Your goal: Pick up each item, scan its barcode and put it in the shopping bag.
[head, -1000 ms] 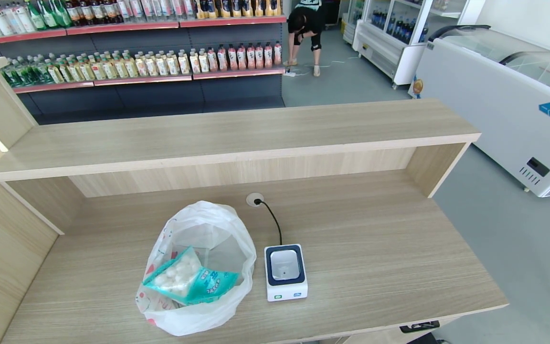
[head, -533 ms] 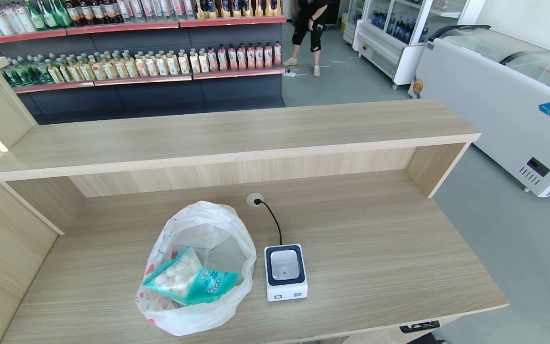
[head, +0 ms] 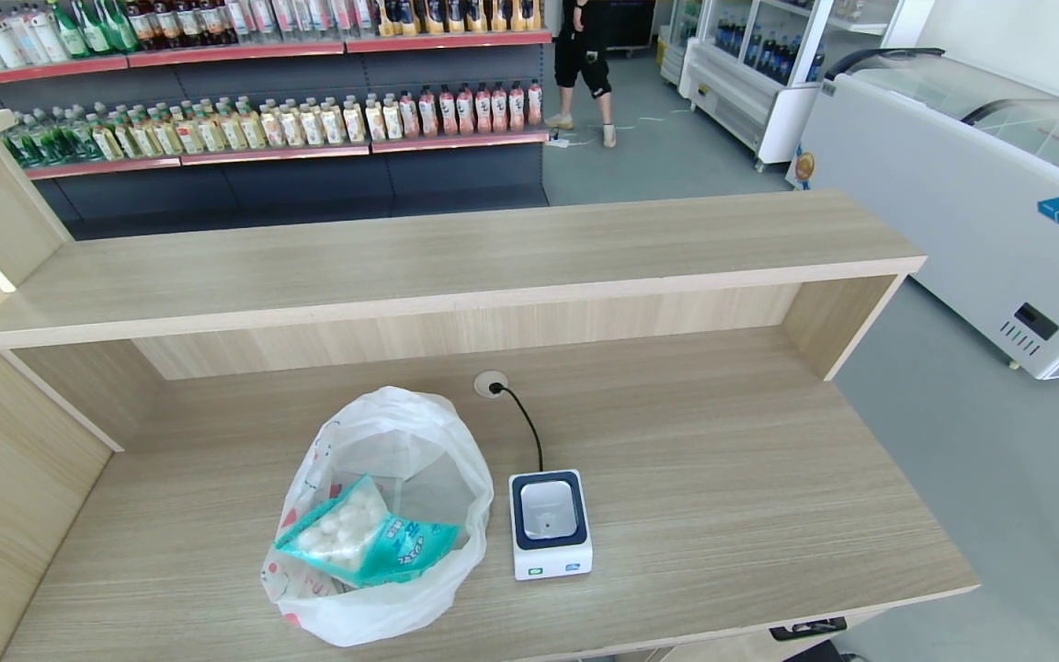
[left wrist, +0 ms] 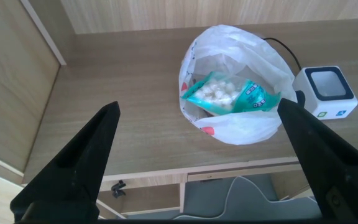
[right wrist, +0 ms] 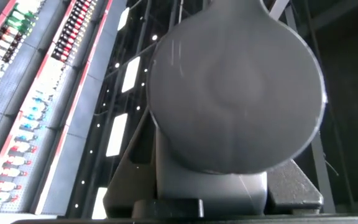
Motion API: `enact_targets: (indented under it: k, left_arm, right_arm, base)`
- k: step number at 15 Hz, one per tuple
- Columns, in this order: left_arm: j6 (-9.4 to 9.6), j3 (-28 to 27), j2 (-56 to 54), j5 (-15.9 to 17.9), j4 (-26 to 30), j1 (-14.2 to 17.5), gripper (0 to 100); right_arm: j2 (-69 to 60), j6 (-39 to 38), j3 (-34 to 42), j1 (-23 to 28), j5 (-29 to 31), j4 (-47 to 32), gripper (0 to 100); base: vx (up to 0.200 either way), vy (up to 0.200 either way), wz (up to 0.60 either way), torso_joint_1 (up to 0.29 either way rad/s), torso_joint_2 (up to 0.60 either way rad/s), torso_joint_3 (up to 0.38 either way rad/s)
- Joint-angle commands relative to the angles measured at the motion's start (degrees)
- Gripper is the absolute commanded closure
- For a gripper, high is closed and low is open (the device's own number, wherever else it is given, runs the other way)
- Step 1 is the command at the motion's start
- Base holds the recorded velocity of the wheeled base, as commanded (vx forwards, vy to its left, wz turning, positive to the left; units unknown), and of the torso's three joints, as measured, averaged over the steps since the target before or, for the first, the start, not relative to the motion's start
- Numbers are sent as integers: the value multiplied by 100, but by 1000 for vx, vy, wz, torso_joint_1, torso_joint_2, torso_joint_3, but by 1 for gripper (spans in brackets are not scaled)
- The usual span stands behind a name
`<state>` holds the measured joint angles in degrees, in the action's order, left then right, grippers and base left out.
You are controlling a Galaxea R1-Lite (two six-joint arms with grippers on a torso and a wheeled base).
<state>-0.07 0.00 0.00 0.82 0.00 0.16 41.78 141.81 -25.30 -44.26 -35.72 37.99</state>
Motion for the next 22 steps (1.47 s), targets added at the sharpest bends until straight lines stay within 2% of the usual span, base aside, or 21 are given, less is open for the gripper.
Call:
enact_targets:
  k: [1, 6, 7, 9, 10, 11, 13, 15, 16, 17, 19, 21, 22]
  left_arm:
    - [-1, 0, 0, -3, 0, 2, 0]
    - [-1, 0, 0, -3, 0, 2, 0]
    - [-1, 0, 0, 6, 0, 2, 0]
    - [-1, 0, 0, -3, 0, 2, 0]
    - [-1, 0, 0, 6, 0, 2, 0]
    - [-1, 0, 9, 6, 0, 2, 0]
    - [-1, 0, 0, 6, 0, 2, 0]
    - [-1, 0, 0, 6, 0, 2, 0]
    - [-1, 0, 9, -3, 0, 2, 0]
    - [-1, 0, 0, -3, 0, 2, 0]
    - [-1, 0, 9, -3, 0, 2, 0]
    - [-1, 0, 0, -3, 0, 2, 0]
    - [-1, 0, 0, -3, 0, 2, 0]
  right_arm:
    - [23, -40, -19, 6, -5, 16, 100]
    - [59, -224, -54, 6, 3, 33, 100]
    - [67, -497, -63, 23, 109, 33, 100]
    - [85, -1578, -81, 155, 794, -2, 100]
    - [129, -2281, -72, 216, 1331, -46, 100]
    - [252, -3432, -98, 322, 2192, -54, 100]
    - [604, -4918, -353, 656, 3132, -54, 100]
    - [929, -6122, -687, 955, 4213, -134, 100]
    - [1245, -7168, -1171, 1034, 5048, -380, 100]
    - [1465, -8170, -1645, 1060, 5514, -863, 100]
    - [1702, -9725, -2630, 1368, 6191, -2304, 100]
    - [1931, -11580, -3298, 1886, 6209, -4071, 100]
    - [1966, -12186, -3403, 2045, 6042, -4853, 100]
  base:
    - [0, 0, 0, 0, 0, 0]
    - [0, 0, 0, 0, 0, 0]
    - [0, 0, 0, 0, 0, 0]
    - [0, 0, 0, 0, 0, 0]
    - [0, 0, 0, 0, 0, 0]
    - [0, 0, 0, 0, 0, 0]
    - [0, 0, 0, 0, 0, 0]
    - [0, 0, 0, 0, 0, 0]
    - [0, 0, 0, 0, 0, 0]
    - [0, 0, 0, 0, 0, 0]
    - [0, 0, 0, 0, 0, 0]
    - [0, 0, 0, 0, 0, 0]
    - [0, 0, 0, 0, 0, 0]
